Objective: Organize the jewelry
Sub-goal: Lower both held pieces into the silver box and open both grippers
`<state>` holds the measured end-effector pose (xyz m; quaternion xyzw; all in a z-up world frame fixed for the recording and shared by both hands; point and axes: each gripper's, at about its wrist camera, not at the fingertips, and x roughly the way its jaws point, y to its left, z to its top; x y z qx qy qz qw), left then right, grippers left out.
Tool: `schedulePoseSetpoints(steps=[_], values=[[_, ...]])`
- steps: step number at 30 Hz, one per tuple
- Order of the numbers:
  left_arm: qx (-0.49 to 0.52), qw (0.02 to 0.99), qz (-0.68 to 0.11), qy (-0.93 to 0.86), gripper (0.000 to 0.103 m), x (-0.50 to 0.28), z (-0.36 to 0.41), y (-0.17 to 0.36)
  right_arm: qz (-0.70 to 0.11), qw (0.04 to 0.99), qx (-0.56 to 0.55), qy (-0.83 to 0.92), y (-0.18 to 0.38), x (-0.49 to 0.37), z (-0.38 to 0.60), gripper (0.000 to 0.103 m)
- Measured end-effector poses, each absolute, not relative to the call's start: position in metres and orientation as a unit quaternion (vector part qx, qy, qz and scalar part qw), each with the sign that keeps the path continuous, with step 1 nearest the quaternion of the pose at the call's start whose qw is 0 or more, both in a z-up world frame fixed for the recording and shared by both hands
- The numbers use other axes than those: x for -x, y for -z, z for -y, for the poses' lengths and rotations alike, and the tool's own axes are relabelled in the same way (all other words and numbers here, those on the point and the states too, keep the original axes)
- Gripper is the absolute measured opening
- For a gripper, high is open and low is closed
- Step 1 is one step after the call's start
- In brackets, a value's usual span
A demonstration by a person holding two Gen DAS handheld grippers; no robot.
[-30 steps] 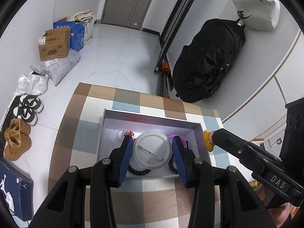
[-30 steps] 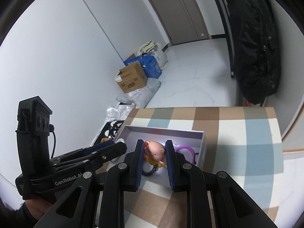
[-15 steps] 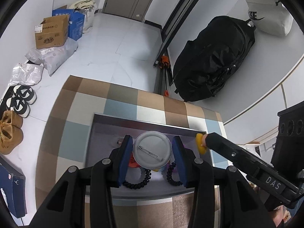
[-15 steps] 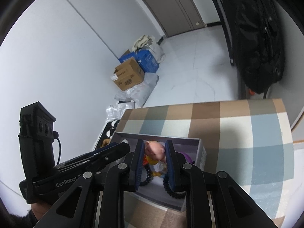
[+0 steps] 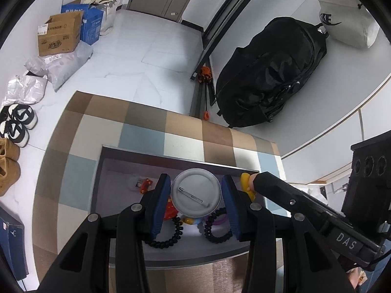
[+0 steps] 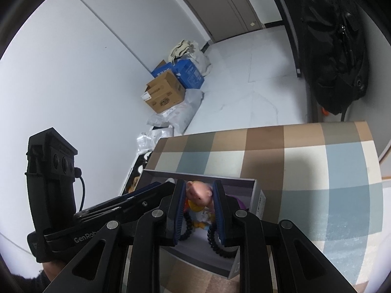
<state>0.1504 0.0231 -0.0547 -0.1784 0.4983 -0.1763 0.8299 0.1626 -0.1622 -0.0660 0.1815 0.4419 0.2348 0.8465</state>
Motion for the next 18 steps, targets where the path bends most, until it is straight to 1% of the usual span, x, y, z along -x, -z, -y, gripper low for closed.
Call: schedulePoseSetpoints(steps=[2,4,6,7,8,12,14,18], values=[[0.179,0.824,-0.509,0.173,0.039,-0.153,-0.022,0.056,-0.442,0.847,-0.183,-0.232,0.067,-0.163,0.163,0.024],[0.180,0.819,-0.517,0.171,0.046,-0.154,-0.022,0.058,-0.440,0.850,-0.180,-0.226,0.066,-0.162,0.163,0.023],[0.187,0.821,-0.512,0.167,0.062,-0.153,-0.025,0.058,-0.439,0.853,-0.177,-0.220,0.065,-0.162,0.163,0.026],[0.189,0.824,-0.509,0.165,0.064,-0.152,-0.026,0.057,-0.437,0.854,-0.179,-0.218,0.064,-0.162,0.165,0.032],[0.189,0.825,-0.506,0.165,0.064,-0.152,-0.027,0.056,-0.434,0.855,-0.182,-0.216,0.063,-0.161,0.166,0.039],[0.186,0.829,-0.502,0.160,0.065,-0.151,-0.027,0.054,-0.421,0.861,-0.195,-0.211,0.058,-0.158,0.175,0.054],[0.180,0.833,-0.499,0.155,0.065,-0.151,-0.026,0.053,-0.416,0.863,-0.199,-0.205,0.056,-0.157,0.180,0.067],[0.162,0.842,-0.493,0.148,0.065,-0.148,-0.022,0.050,-0.419,0.863,-0.200,-0.199,0.057,-0.155,0.182,0.069]])
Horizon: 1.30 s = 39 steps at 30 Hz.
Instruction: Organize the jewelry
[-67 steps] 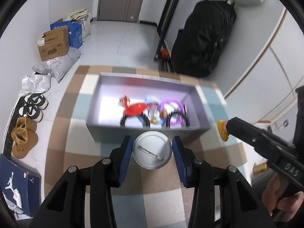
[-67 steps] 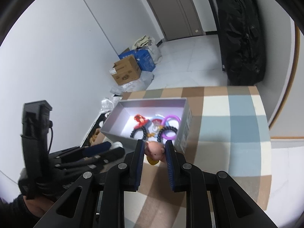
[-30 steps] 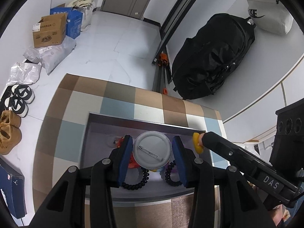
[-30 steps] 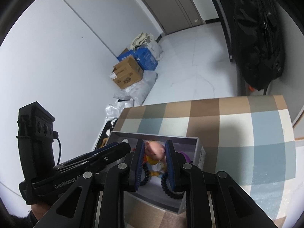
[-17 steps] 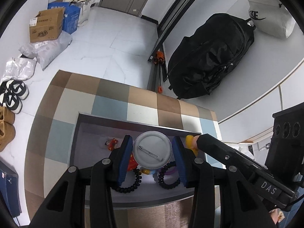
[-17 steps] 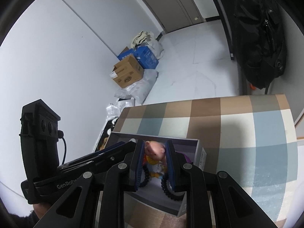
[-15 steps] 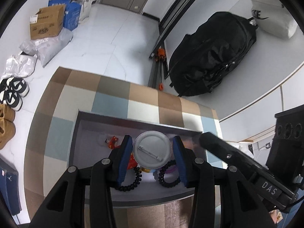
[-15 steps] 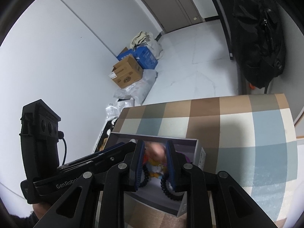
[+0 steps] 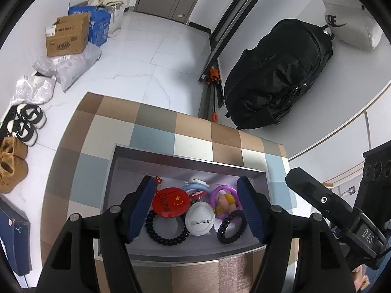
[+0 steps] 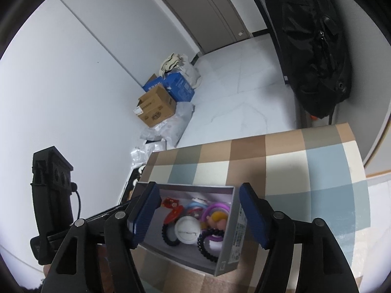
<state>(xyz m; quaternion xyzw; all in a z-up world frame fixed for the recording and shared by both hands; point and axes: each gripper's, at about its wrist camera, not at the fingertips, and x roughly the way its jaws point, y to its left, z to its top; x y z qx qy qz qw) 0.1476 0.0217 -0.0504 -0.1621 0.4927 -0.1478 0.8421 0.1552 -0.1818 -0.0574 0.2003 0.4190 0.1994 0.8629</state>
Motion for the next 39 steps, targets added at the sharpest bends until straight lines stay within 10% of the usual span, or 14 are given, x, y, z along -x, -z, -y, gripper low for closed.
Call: schedulePoseSetpoints(steps=[39], values=[[0.077,0.935,-0.339,0.071,0.087,-0.068,-0.027,0.000,-0.276,0.928,-0.116,-0.224,0.007,-0.062,0.178,0.103]])
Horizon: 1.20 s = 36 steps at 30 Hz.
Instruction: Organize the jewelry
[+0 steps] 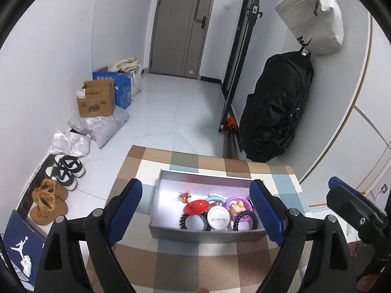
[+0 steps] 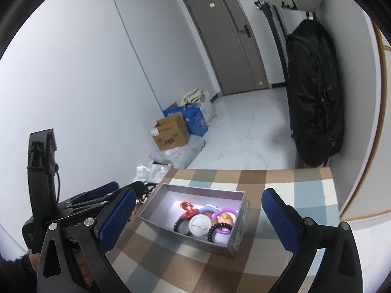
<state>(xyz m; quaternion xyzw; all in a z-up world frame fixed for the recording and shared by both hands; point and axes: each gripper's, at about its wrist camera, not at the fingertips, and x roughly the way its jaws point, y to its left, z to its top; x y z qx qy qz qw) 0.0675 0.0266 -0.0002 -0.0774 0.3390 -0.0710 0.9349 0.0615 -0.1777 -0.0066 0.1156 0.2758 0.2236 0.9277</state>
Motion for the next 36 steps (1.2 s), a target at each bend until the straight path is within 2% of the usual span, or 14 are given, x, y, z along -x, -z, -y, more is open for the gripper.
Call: schedulePoseSetpoints(steps=[18,36], values=[[0.036,0.951,-0.305,0.035,0.087,-0.018,-0.035,0.010,-0.241,0.946,-0.056,-0.209,0.026,0.000,0.172,0.103],[0.042,0.952,-0.300,0.029,0.087,-0.009,-0.034,0.011,-0.247,0.945,-0.061,-0.207,0.035,0.001,0.175,0.103]])
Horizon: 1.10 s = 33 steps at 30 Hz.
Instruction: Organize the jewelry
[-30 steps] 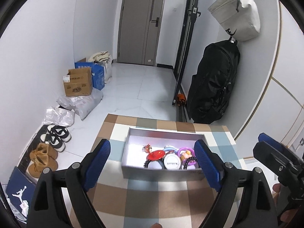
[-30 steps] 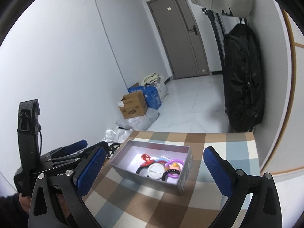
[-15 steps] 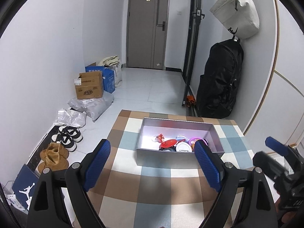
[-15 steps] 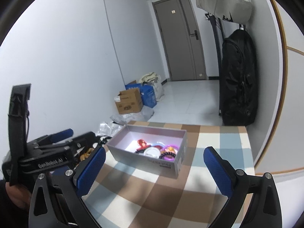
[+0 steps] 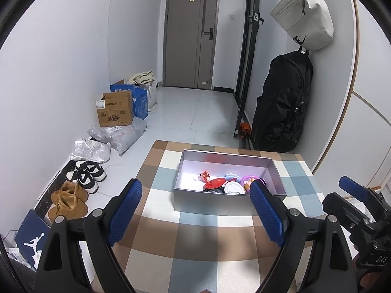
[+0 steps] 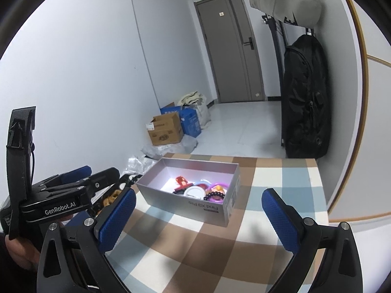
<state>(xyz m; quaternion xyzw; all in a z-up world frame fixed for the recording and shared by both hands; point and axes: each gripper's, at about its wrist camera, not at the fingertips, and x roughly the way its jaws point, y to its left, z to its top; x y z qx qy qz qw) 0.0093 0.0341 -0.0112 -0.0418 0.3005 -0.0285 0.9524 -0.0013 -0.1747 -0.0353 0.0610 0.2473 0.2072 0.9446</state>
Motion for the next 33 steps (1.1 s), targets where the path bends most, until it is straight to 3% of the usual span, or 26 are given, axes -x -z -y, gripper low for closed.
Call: schedulePoseSetpoints(steps=[33], values=[[0.049,0.950,-0.308,0.035,0.087,-0.0103,-0.0361,0.0114,-0.251,0.944,-0.062,-0.206,0.0329,0.0030,0.1734,0.103]])
